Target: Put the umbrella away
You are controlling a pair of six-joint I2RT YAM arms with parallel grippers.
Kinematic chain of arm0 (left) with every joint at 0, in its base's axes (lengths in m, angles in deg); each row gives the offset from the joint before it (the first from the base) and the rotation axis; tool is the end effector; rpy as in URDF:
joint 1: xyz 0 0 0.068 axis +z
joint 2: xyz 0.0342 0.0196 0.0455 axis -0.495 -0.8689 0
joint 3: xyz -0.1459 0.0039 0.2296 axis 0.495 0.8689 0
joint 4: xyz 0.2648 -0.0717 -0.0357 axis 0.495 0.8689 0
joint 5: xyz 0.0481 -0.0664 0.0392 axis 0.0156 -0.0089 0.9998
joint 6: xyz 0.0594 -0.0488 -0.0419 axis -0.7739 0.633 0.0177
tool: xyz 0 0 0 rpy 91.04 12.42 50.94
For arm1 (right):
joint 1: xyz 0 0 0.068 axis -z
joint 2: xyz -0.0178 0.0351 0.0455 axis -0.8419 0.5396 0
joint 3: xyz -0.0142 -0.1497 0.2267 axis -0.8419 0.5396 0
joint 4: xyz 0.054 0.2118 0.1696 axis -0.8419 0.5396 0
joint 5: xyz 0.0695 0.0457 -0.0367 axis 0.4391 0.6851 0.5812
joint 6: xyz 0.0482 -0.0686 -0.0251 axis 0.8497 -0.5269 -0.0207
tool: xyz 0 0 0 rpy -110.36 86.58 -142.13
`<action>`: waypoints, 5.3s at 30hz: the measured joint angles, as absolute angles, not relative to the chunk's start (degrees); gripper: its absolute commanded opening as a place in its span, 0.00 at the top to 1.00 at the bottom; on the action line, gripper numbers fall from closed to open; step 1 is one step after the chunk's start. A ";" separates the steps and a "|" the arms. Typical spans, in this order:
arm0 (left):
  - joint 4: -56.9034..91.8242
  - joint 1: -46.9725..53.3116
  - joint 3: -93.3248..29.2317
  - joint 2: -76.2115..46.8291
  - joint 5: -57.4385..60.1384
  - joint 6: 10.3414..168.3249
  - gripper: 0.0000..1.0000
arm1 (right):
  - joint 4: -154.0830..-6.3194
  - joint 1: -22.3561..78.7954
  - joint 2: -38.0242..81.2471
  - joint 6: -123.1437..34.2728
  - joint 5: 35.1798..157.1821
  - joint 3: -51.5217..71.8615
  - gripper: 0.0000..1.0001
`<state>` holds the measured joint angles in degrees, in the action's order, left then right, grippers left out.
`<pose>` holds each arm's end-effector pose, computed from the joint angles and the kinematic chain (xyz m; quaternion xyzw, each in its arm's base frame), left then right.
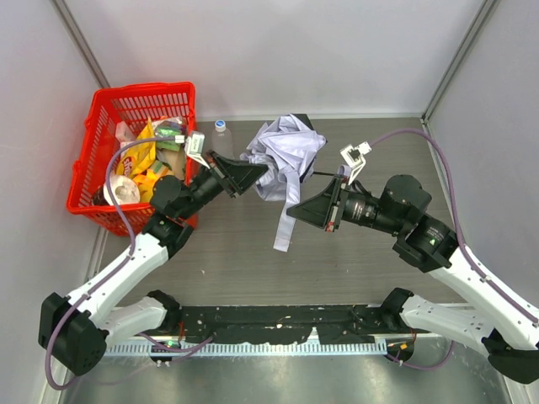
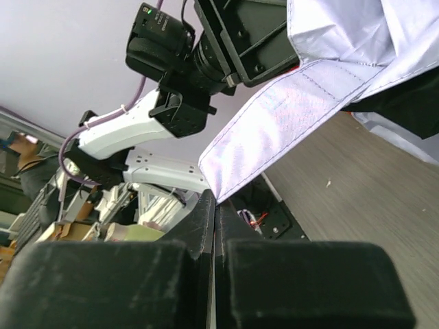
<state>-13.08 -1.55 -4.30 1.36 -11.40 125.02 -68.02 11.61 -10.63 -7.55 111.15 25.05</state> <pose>0.2363 -0.1758 0.3752 0.0648 0.5948 -0.5856 0.5469 0.1430 0.1896 0.4221 -0.1500 0.6960 0.5834 0.3907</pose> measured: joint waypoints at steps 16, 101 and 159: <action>-9.93 -1.55 -4.06 5.60 -10.75 125.33 1.00 | -54.73 13.29 -10.65 -13.65 120.83 19.15 0.99; -4.38 -1.55 6.87 22.87 -6.51 106.05 1.00 | -47.32 7.48 1.30 -21.89 111.57 23.22 0.99; -11.72 -1.55 9.18 20.29 -9.74 113.00 1.00 | -53.68 -2.29 -8.49 -21.45 104.20 25.86 0.99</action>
